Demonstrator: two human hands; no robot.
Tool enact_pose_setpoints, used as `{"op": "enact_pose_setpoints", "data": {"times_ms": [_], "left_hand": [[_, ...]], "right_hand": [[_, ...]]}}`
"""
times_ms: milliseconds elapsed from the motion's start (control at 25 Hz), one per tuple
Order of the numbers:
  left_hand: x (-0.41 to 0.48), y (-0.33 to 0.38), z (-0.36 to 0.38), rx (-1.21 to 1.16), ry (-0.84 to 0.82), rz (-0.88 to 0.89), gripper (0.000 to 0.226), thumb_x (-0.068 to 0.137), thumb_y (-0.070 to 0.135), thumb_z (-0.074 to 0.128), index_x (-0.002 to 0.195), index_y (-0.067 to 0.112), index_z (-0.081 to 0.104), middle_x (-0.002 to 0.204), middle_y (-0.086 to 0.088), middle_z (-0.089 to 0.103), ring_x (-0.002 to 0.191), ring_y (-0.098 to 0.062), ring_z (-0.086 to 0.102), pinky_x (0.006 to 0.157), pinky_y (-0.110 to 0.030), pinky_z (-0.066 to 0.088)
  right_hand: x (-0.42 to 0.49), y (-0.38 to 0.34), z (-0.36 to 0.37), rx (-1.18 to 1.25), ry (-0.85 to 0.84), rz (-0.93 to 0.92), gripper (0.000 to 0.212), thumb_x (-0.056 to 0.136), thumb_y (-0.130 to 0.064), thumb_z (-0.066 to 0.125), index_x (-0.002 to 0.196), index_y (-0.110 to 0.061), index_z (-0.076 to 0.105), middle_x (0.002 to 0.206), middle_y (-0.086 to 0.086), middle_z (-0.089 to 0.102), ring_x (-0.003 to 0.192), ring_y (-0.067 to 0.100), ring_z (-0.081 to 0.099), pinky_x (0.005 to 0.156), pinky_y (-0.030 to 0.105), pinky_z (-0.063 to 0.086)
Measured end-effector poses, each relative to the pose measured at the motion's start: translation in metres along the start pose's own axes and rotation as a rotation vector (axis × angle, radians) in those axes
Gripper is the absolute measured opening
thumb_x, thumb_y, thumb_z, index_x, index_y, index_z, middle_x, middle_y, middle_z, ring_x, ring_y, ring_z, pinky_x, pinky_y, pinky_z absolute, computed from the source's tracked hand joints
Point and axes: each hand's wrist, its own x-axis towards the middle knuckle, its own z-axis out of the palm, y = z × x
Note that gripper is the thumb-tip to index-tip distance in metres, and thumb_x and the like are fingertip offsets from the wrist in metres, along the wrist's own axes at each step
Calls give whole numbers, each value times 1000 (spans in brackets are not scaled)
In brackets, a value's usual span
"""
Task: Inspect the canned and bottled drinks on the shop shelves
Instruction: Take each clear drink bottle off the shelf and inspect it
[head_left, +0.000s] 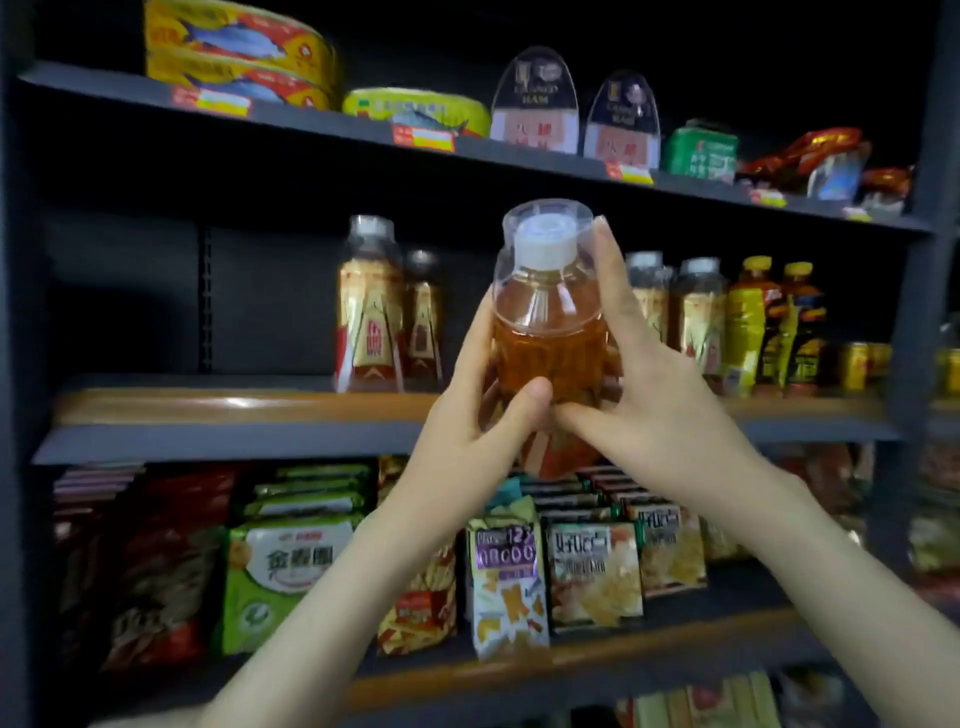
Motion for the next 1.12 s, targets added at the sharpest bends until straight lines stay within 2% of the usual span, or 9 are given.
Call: {"op": "enact_pose_setpoints", "data": {"times_ms": [120,160,280,360,440,560,760,1000,1120], "left_hand": [[-55,5,30,48,47,-192,61,86,39,58,141,45,31,116,47,53,110,22,49,89,-6,43],[-73,2,39,48,54,-271,58,82,42,61,134,52,37,112,44,57,107,20,53,89,-8,45],[-137,-15,79,-3,153,-611,50,72,58,75,111,70,46,125,16,64,116,-5,60,99,-38,50],[-178,-19,108,-4,205,-782,51,69,55,77,108,72,49,124,2,67,112,-17,64,98,-47,50],[-214,-16,132,-12,229,-887,54,74,44,79,115,65,51,108,-11,72,100,-28,69,91,-54,52],[-247,-6,149,27,278,-977,48,81,34,76,119,54,54,97,4,75,93,-14,71,89,-47,55],[-283,1,156,-319,142,-1158,47,87,39,62,131,50,48,116,4,69,105,-19,67,89,-40,55],[-275,-6,166,-328,135,-1249,64,82,37,69,139,47,42,114,-2,71,100,-25,70,86,-41,56],[-265,-22,176,-195,127,-1166,68,85,29,72,141,49,39,108,1,71,94,-22,71,85,-41,57]], "right_hand": [[-61,15,11,233,-149,194,120,78,-22,78,129,-71,-19,94,-64,36,91,-24,54,76,4,46],[-83,22,18,299,-194,251,121,77,-22,79,130,-71,-18,92,-64,37,92,-23,55,75,7,48],[-166,43,42,471,-311,413,116,77,-26,78,140,-62,-11,114,-61,25,100,-34,41,82,3,42],[-218,49,55,538,-384,477,113,76,-32,78,141,-61,-10,141,-41,24,123,-20,36,98,13,38],[-261,51,63,579,-436,529,110,79,-30,77,141,-62,-9,142,-32,33,126,-12,40,98,15,40],[-299,56,63,711,-471,588,107,80,-25,77,141,-63,-1,132,-39,36,116,-19,44,85,5,43],[-333,58,60,1108,-461,766,101,74,-16,74,144,-55,13,139,-4,51,118,13,59,88,34,54],[-333,70,55,1107,-769,822,113,73,-30,68,140,-52,-20,124,-31,38,104,-15,57,82,18,52],[-338,76,59,1010,-714,915,117,69,-35,76,138,-61,-16,125,-26,48,108,-3,61,84,25,54]]}}
